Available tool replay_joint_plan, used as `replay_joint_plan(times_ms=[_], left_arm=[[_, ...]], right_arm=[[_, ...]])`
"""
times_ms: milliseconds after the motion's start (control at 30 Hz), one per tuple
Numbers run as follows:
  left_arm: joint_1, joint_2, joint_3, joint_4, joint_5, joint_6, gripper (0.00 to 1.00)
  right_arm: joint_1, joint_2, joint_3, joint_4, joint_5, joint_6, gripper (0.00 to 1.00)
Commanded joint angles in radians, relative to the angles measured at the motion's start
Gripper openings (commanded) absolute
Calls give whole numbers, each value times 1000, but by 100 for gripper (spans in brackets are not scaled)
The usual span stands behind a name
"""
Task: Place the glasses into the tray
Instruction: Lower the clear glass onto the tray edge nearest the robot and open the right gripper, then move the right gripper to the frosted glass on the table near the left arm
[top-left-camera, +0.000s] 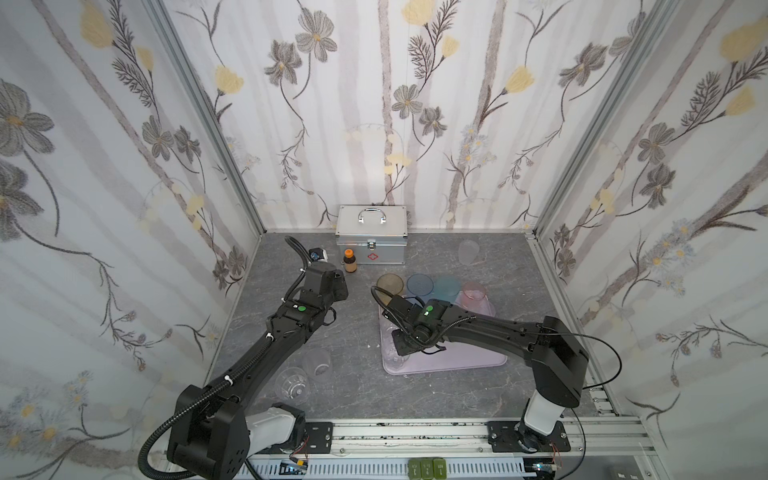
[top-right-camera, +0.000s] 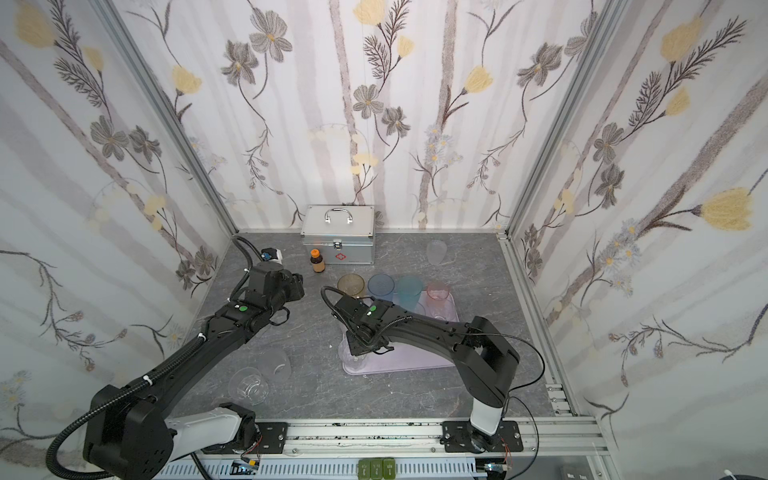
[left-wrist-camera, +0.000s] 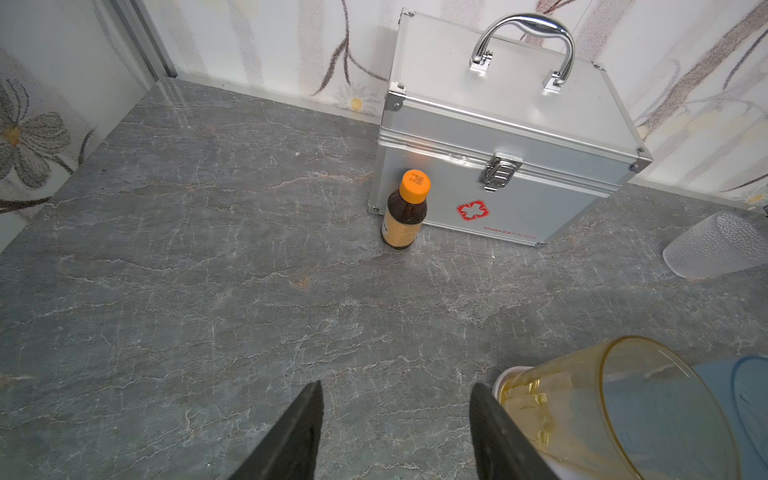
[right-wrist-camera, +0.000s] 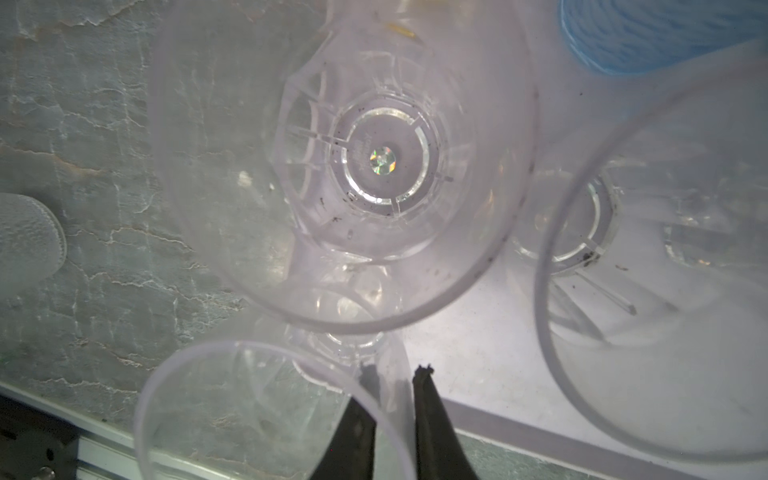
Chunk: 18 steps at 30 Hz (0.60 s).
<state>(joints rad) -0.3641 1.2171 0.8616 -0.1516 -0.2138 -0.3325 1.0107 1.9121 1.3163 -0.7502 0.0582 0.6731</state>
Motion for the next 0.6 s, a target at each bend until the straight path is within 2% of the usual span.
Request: replay_joint_plan(times_ms=[0,100,233,367,467,567], left_arm=[[1,-5,2,37,-9,1,59],[3,-10,2,35,-18,2,61],[34,-36,-3,35,-19,6,75],[122,-67,1,34,78,-29,82],[174,-96,-3,23,132,-7,89],[253,-116,4,-5,186,1,89]], right_arm=[[-11,-30,19,42,-7,0,28],[-27,-56,54,22,-9,-17,35],[-53,-86,105,-3,19,-45,38],[-72,-74,147,0,46,-68,39],[-65,-32,209,2,47,-90,39],[-50,17,265,16,23,-104,39]])
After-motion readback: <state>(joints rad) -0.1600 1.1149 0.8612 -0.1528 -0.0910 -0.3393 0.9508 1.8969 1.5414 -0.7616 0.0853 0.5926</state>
